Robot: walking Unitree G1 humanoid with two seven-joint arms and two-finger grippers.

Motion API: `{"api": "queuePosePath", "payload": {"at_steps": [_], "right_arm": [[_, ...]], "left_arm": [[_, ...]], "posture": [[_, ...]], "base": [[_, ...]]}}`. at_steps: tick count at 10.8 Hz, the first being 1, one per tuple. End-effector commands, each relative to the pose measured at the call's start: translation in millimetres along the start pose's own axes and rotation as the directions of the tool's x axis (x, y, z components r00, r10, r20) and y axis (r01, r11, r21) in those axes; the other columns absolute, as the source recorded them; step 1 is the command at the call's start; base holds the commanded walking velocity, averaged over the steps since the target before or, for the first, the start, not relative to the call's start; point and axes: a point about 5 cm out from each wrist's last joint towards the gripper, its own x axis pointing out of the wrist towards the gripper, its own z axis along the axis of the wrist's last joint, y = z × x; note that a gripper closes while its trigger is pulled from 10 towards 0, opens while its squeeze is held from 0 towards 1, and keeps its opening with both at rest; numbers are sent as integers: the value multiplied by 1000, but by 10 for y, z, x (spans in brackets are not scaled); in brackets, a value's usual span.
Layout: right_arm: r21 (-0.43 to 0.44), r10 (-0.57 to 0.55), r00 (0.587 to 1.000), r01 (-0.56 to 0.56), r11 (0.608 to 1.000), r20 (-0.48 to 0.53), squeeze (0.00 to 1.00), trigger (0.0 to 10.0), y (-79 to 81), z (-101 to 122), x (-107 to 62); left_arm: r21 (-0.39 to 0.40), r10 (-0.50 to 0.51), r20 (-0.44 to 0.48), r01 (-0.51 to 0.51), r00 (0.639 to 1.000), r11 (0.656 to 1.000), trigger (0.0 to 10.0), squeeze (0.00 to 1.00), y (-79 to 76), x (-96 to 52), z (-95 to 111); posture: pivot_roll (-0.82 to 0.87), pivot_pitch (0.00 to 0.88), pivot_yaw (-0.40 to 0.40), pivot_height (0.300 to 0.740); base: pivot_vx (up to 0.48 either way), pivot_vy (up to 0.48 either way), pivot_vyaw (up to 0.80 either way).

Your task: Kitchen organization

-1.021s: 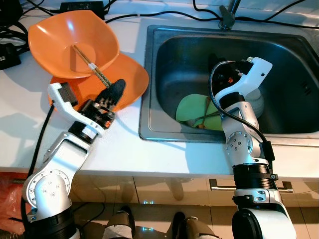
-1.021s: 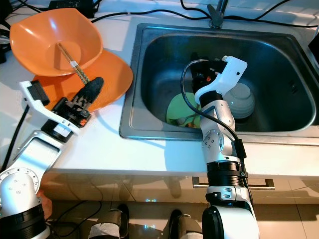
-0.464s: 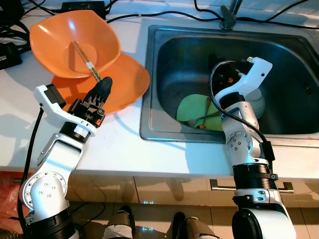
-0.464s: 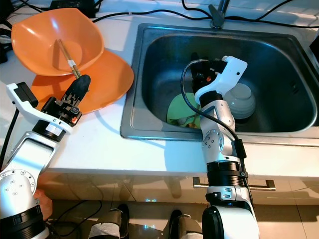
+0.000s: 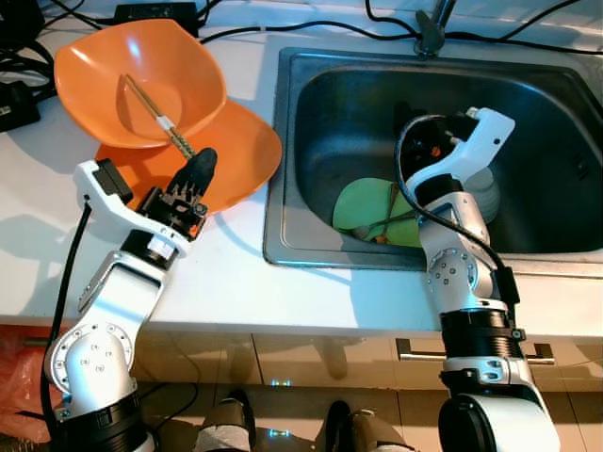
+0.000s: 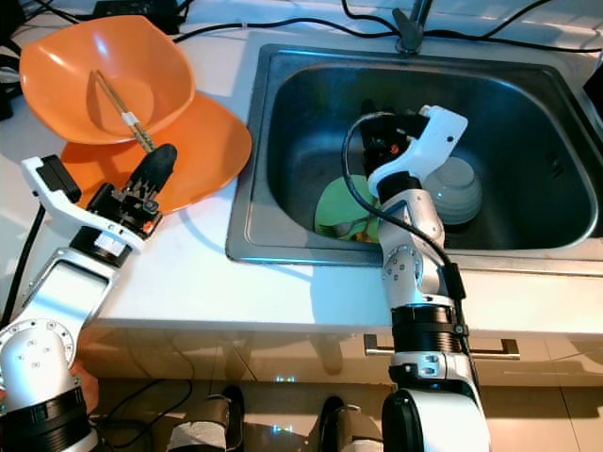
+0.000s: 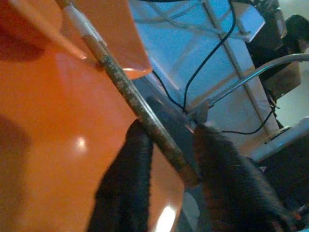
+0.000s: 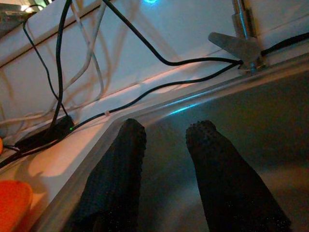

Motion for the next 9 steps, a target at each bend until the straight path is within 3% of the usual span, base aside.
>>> {"api": "queuePosePath", "payload": {"at_steps": [1, 5, 9], "right_arm": [[-5, -8, 1000, 8, 1000, -9, 0, 10000, -36, -9, -29], [-5, -6, 1000, 6, 1000, -12, 0, 10000, -31, -12, -25], [-5, -9, 1000, 9, 1000, -14, 0, 10000, -35, -13, -23]], "left_arm": [[-7, 12, -21, -12, 1000, 1000, 0, 0, 13, -2, -43], [-10, 16, -20, -16, 1000, 1000, 0, 0, 32, -7, -55], [42, 24, 6, -24, 1000, 999, 0, 0, 18, 11, -27]], "posture": [[181, 213, -39, 740], [182, 211, -42, 740], [182, 219, -45, 740]], "base": [[0, 0, 0], [0, 0, 0], [0, 0, 0]]}}
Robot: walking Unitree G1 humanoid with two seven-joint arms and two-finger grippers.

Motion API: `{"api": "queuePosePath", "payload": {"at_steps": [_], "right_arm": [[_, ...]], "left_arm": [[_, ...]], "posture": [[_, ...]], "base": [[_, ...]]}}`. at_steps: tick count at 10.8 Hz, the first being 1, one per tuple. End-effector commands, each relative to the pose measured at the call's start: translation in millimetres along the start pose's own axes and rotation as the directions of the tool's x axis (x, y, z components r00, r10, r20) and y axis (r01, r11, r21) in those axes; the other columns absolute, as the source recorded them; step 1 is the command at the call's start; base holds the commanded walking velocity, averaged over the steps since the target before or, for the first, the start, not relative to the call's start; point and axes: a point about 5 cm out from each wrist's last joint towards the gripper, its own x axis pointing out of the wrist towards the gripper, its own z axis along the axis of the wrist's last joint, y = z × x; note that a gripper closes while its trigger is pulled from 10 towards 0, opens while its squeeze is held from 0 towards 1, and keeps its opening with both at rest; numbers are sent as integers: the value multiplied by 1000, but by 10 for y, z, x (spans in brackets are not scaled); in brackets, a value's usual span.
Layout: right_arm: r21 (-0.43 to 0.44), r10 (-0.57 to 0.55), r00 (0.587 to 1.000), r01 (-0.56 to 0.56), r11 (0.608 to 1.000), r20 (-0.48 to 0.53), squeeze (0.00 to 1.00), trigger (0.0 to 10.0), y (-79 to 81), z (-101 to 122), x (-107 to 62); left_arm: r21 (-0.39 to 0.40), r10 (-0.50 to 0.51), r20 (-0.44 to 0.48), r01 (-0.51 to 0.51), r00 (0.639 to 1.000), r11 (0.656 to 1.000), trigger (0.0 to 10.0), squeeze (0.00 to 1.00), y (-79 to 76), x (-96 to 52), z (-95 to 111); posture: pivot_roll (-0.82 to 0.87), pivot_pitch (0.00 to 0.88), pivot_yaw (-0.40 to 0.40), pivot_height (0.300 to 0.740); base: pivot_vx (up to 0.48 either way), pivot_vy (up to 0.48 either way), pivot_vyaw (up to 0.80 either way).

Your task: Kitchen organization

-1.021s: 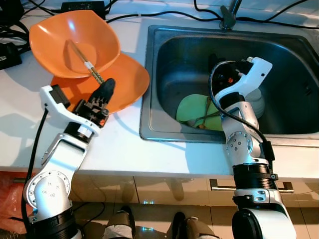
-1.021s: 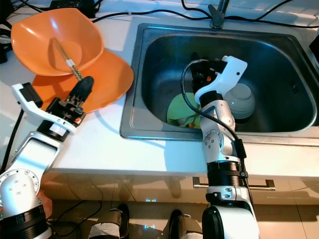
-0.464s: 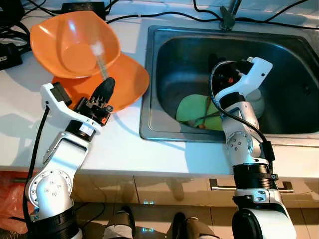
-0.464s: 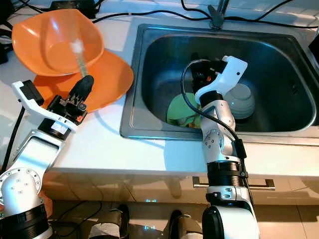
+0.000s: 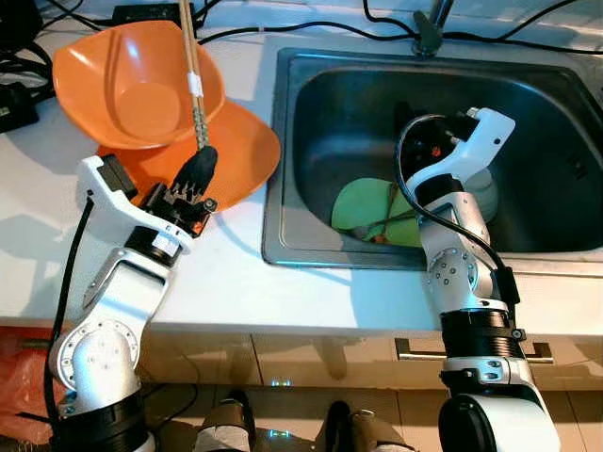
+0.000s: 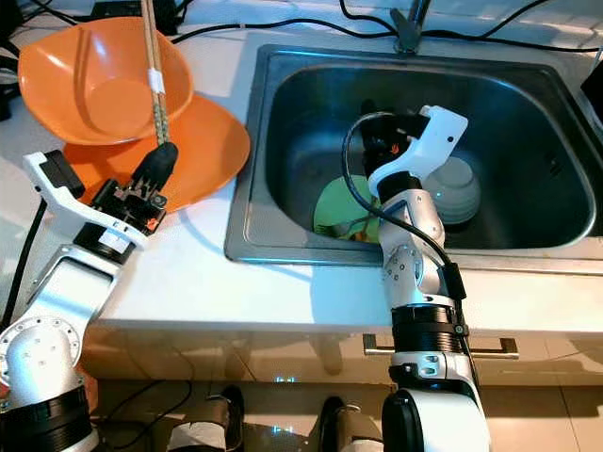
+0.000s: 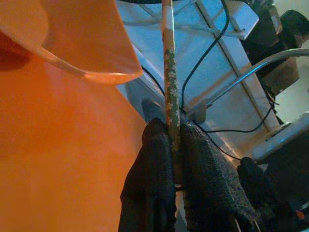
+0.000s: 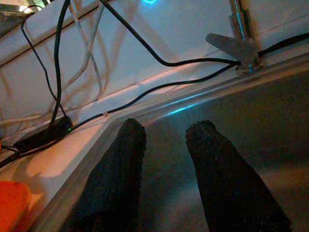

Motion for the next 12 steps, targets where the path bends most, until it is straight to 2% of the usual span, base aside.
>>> {"api": "queuePosePath", "payload": {"at_steps": [1, 2, 3, 4, 5, 8, 9, 11, 12], "right_arm": [[-4, -9, 1000, 9, 1000, -12, 0, 10000, -35, -10, -21], [-3, -9, 1000, 9, 1000, -12, 0, 10000, -34, -10, -19], [-2, -10, 1000, 10, 1000, -10, 0, 10000, -39, -9, -20], [-2, -11, 1000, 11, 1000, -10, 0, 10000, -41, -9, -21], [-2, -13, 1000, 13, 1000, -10, 0, 10000, -41, -11, -23], [-1, -13, 1000, 13, 1000, -8, 0, 10000, -43, -7, -20], [0, -14, 1000, 14, 1000, -7, 0, 10000, -44, -4, -21], [-4, -18, 1000, 18, 1000, 3, 0, 10000, -61, 27, -17], [-6, -21, 1000, 21, 1000, 5, 0, 10000, -70, 38, -14]], "left_arm": [[25, 17, -4, -17, 1000, 1000, 0, 0, 5, -5, -10], [122, -5, -8, 6, 1000, 992, 0, 0, -78, 36, -6], [243, -47, -20, 51, 999, 969, 0, 0, -196, 83, 4], [288, -78, -17, 79, 997, 954, 8980, 0, -271, 110, 23], [343, -115, -5, 110, 993, 933, 10000, 0, -350, 147, 75], [460, -179, -35, 175, 983, 870, 10000, 0, -482, 232, 92], [515, -201, -59, 202, 978, 833, 10000, 0, -534, 267, 75], [637, -245, -79, 238, 966, 733, 10000, 0, -654, 374, 87], [667, -251, -85, 243, 964, 705, 10000, 0, -679, 403, 94]], "posture": [[183, 218, -46, 740], [184, 218, -46, 740], [181, 217, -46, 740], [181, 217, -44, 740], [180, 216, -44, 740], [184, 214, -46, 740], [182, 214, -44, 740], [177, 213, -45, 740], [177, 213, -45, 740]], "base": [[0, 0, 0], [0, 0, 0], [0, 0, 0], [0, 0, 0], [0, 0, 0], [0, 0, 0], [0, 0, 0], [0, 0, 0], [0, 0, 0]]}}
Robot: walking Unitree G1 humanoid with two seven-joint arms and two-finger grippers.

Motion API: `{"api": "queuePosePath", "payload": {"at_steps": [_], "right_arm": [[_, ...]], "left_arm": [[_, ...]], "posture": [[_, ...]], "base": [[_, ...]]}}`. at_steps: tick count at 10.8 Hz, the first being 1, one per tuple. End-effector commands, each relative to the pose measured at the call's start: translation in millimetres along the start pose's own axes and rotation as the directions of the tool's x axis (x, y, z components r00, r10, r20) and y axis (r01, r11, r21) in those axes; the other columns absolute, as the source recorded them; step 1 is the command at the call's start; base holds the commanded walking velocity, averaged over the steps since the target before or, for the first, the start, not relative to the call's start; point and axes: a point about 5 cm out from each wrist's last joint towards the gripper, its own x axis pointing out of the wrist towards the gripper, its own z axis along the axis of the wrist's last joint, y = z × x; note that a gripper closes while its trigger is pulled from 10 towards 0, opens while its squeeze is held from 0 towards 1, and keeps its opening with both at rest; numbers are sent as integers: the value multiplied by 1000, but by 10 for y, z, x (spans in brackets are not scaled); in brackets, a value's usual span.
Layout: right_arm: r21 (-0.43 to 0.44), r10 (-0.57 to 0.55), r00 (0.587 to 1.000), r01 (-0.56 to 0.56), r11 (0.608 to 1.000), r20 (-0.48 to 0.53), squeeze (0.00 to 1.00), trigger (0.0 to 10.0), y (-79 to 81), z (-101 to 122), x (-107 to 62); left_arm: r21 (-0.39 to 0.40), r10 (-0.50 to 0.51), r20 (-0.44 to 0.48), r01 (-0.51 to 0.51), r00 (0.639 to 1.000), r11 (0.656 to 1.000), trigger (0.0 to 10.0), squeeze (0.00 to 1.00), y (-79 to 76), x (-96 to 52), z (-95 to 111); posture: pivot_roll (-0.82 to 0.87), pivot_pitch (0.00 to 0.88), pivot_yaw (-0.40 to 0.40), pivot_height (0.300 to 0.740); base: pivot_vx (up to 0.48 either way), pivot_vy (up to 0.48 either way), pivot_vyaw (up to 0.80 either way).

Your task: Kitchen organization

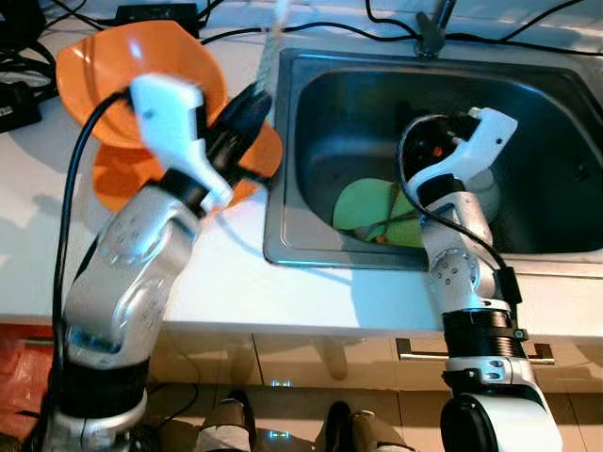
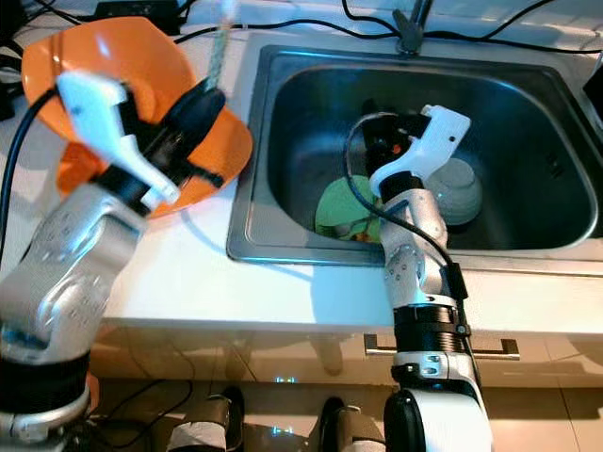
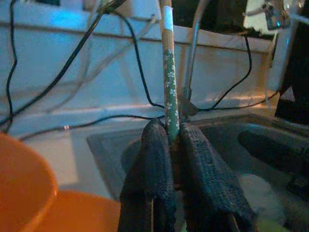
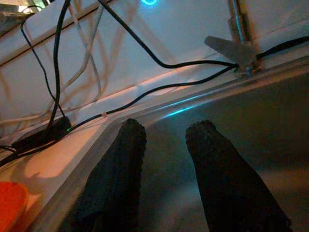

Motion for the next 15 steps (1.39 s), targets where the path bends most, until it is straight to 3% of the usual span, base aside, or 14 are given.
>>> {"api": "queuePosePath", "payload": {"at_steps": [1, 3, 4, 6, 8, 9, 10, 13, 15], "right_arm": [[0, -13, 1000, 13, 1000, 4, 0, 10000, -39, 26, -3], [-4, -17, 1000, 17, 1000, 15, 0, 10000, -55, 69, 17], [0, -17, 1000, 17, 1000, 22, 0, 10000, -52, 88, 25], [3, -23, 999, 23, 1000, 34, 0, 10000, -62, 121, 29], [11, -37, 998, 37, 999, 48, 0, 10000, -90, 168, 28], [14, -38, 998, 37, 999, 54, 0, 10000, -94, 187, 31], [26, -37, 997, 36, 999, 61, 1000, 10000, -99, 210, 32], [45, -36, 997, 33, 998, 70, 1000, 10000, -89, 243, 38], [52, -24, 998, 21, 998, 63, 1000, 10000, -76, 238, 32]], "left_arm": [[58, -28, 8, 27, 1000, 998, 10000, 0, -44, 45, 25], [158, -14, 26, 10, 1000, 987, 10000, 0, -57, 152, 49], [252, -37, 4, 35, 999, 967, 10000, 0, -107, 212, 0], [333, -76, -12, 75, 997, 940, 10000, 0, -206, 298, -61], [492, -121, -83, 146, 989, 858, 10000, 0, -310, 351, -206], [529, -137, -106, 173, 985, 831, 10000, 0, -339, 355, -260], [564, -156, -132, 203, 979, 801, 10000, 0, -385, 369, -328], [585, -157, -163, 223, 974, 780, 10000, 0, -449, 403, -432], [584, -136, -153, 200, 979, 787, 10000, 0, -427, 413, -430]], "posture": [[179, 211, -46, 740], [177, 206, -44, 740], [176, 198, -45, 740], [172, 194, -39, 740], [165, 190, -36, 740], [161, 188, -35, 740], [161, 188, -34, 740], [162, 200, -42, 740], [164, 209, -45, 740]], "base": [[0, 0, 0], [0, 0, 0], [0, 0, 0], [0, 0, 0], [0, 0, 0], [0, 0, 0], [0, 0, 0], [0, 0, 0], [0, 0, 0]]}}
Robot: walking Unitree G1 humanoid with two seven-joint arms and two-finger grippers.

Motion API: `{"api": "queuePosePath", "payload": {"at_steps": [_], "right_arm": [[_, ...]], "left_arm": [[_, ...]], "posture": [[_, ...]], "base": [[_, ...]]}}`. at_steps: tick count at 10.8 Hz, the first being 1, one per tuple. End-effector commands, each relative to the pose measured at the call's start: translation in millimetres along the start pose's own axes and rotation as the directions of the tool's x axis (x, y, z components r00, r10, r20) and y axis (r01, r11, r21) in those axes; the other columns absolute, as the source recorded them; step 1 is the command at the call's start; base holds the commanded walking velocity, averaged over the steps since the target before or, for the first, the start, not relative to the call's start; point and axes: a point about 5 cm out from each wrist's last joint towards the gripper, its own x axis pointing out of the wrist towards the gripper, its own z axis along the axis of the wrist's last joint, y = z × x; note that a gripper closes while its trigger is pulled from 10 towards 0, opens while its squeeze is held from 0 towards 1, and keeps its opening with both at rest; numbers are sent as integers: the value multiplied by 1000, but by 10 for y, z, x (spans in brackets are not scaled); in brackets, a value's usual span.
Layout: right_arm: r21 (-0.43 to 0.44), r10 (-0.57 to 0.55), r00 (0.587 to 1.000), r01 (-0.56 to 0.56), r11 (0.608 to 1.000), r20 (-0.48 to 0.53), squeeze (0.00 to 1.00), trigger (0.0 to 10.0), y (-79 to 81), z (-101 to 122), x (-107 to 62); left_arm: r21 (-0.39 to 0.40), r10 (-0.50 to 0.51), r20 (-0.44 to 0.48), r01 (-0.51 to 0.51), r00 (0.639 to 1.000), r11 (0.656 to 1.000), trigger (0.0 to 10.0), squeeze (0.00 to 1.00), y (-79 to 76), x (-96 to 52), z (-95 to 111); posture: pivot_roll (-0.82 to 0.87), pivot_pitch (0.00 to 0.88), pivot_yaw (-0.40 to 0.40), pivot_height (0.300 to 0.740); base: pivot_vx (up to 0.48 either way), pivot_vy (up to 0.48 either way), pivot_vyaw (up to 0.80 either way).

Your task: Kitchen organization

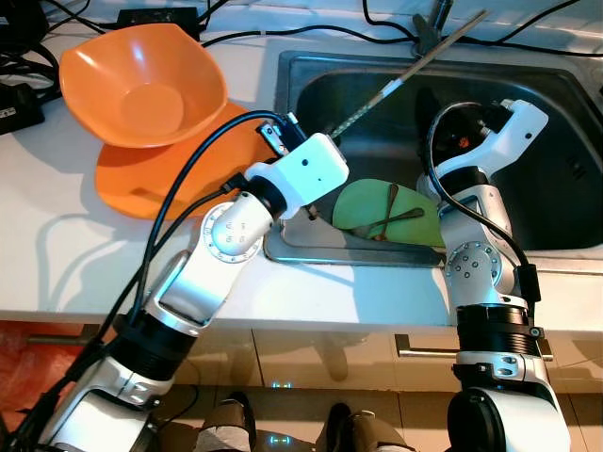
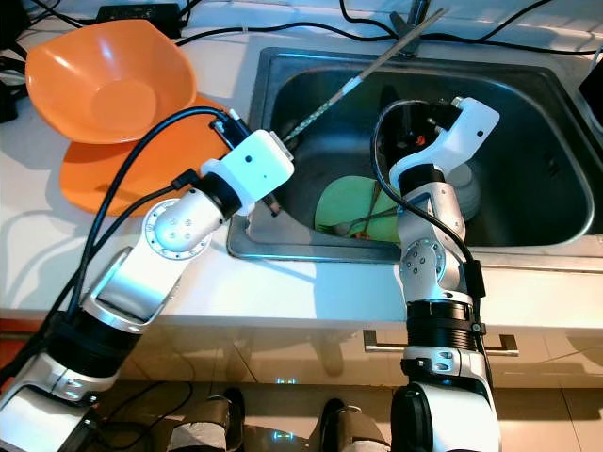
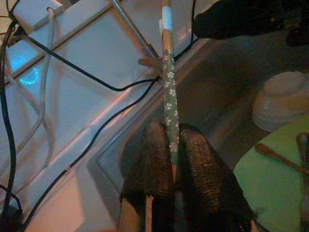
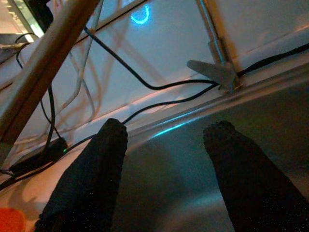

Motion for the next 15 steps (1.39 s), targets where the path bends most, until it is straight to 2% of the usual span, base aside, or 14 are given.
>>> {"api": "queuePosePath", "payload": {"at_steps": [1, 3, 4, 5, 7, 9, 12, 15], "right_arm": [[9, 16, 1000, -16, 1000, 15, 1000, 10000, 33, 59, 11], [14, 36, 999, -36, 999, 3, 1000, 10000, 60, 42, -5], [9, 75, 997, -75, 997, -26, 161, 10000, 90, 27, -36], [18, 83, 996, -82, 996, -34, 0, 10000, 91, 26, -48], [162, 175, 984, -168, 972, -31, 0, 10000, 196, 70, -87], [222, 220, 975, -210, 952, -21, 0, 10000, 267, 92, -103], [286, 209, 978, -200, 937, 0, 0, 10000, 271, 143, -93], [286, 222, 975, -210, 935, -9, 0, 10000, 295, 134, -98]], "left_arm": [[19, 31, -6, -31, 999, 999, 10000, 0, 55, 24, 9], [38, 61, -65, -59, 996, 998, 10000, 0, 86, 30, -69], [48, 101, -111, -96, 989, 994, 10000, 0, 134, 31, -128], [61, 109, -125, -102, 986, 993, 10000, 0, 146, 31, -147], [72, 99, -147, -89, 984, 993, 10000, 0, 124, 30, -176], [73, 92, -150, -81, 984, 994, 10000, 0, 108, 31, -172], [71, 53, -145, -43, 988, 997, 10000, 0, 53, 29, -162], [60, 5, -76, 0, 997, 998, 10000, 0, -12, 39, -55]], "posture": [[164, 213, -46, 740], [159, 217, -44, 740], [155, 219, -45, 740], [154, 219, -44, 740], [153, 220, -43, 740], [154, 219, -43, 740], [155, 221, -43, 740], [158, 221, -43, 740]], "base": [[0, 0, 0], [0, 0, 0], [0, 0, 0], [0, 0, 0], [0, 0, 0], [0, 0, 0], [0, 0, 0], [0, 0, 0]]}}
